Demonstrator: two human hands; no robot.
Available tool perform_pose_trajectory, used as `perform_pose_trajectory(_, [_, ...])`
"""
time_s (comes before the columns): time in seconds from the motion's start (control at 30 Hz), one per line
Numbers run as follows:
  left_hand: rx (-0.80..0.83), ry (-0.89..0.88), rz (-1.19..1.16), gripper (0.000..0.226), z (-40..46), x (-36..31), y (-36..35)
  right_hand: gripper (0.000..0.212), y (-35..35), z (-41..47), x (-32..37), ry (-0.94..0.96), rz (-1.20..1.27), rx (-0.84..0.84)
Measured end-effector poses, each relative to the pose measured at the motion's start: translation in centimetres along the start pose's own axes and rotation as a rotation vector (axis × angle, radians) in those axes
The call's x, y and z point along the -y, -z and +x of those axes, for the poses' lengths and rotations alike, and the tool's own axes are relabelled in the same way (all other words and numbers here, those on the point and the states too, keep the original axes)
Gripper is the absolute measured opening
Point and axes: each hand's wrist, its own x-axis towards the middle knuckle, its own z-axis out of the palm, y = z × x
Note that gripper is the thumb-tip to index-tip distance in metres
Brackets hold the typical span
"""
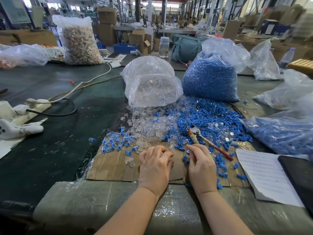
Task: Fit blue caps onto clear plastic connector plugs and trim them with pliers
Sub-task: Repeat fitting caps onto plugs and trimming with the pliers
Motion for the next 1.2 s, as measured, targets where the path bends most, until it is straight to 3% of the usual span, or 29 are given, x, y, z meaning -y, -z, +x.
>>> perform_pose_trajectory(0.2, [0.07,0.108,0.029,0.033,0.1,0.4,-0.7,0.028,-0.1,0.0,-0.1,-0.008,-0.007,0.0])
perform_pose_trajectory(0.33, [0.028,0.105,0.017,0.029,0.2,0.2,-0.5,0.036,-0.1,0.1,-0.1,-0.011,-0.03,-0.013])
perform_pose_trajectory(0.57, [0.027,0.192,-0.044,0.024,1.3,0.3,-0.3,0.03,-0.1,0.0,0.0,-0.01,-0.024,-0.027])
perform_pose_trajectory(0.8, [0.145,-0.006,-0.032,0.044,3.5,-0.6,-0.7,0.024,-0.1,0.0,0.1,-0.008,-0.014,0.027])
perform_pose_trajectory(0.97, [0.242,-0.042,0.018,0.026,4.5,-0.7,-0.8,0.016,0.0,0.0,0.1,0.007,-0.018,0.05])
perform_pose_trajectory(1.07, [0.204,0.05,-0.111,0.028,4.3,-0.8,-0.6,0.023,-0.1,0.1,-0.1,0.009,-0.026,0.059])
perform_pose_trajectory(1.2, [0.141,0.422,-0.567,0.021,4.6,-1.3,0.7,0.023,-0.2,0.3,-0.1,0.019,-0.038,0.071])
